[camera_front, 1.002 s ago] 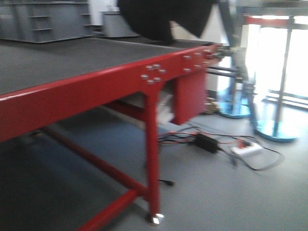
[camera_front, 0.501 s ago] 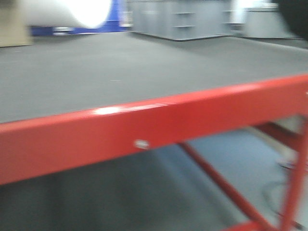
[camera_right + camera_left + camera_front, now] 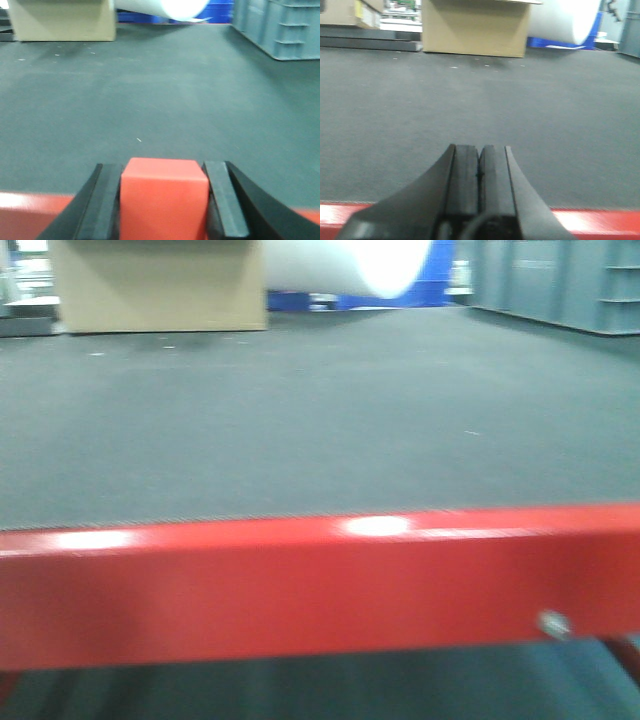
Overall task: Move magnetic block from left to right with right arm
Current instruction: 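Turn the base to face the second grey table, then stop at the second table with the cube held in the right gripper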
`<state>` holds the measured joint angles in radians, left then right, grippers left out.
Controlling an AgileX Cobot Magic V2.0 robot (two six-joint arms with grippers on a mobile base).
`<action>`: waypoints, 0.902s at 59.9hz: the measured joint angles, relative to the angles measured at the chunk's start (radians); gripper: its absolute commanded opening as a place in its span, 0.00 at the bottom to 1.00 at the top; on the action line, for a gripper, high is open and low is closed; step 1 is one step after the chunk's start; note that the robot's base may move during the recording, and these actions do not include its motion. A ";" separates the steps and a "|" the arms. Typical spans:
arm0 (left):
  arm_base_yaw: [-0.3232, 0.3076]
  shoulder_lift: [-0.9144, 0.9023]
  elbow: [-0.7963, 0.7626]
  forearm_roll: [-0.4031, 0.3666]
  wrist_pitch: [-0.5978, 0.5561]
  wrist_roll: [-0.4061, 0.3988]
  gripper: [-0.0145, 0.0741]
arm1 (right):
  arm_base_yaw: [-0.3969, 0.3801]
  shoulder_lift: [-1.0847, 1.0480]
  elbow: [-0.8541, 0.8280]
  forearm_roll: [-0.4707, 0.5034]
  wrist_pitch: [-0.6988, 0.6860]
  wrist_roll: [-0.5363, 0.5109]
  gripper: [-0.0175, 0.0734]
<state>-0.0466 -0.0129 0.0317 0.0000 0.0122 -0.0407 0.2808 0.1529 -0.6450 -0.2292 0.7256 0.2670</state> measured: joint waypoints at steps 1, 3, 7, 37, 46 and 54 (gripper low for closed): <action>0.000 0.000 0.000 0.000 0.000 0.000 0.03 | 0.000 0.000 0.000 0.000 0.000 0.000 0.40; 0.000 0.000 0.000 0.000 0.000 0.000 0.03 | 0.000 0.000 0.000 0.000 0.000 0.000 0.40; 0.000 0.000 0.000 0.000 0.000 0.000 0.03 | 0.000 0.000 0.000 0.000 0.000 0.000 0.40; 0.000 0.000 0.000 0.000 0.000 0.000 0.03 | 0.000 0.000 0.000 0.000 0.000 0.000 0.40; 0.000 0.000 0.000 0.000 0.000 0.000 0.03 | 0.000 0.000 0.000 0.000 0.000 0.000 0.40; 0.000 0.000 0.000 0.000 0.000 0.000 0.03 | 0.000 0.000 0.000 0.000 0.000 0.000 0.40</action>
<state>-0.0466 -0.0129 0.0317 0.0000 0.0122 -0.0407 0.2808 0.1529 -0.6450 -0.2292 0.7256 0.2670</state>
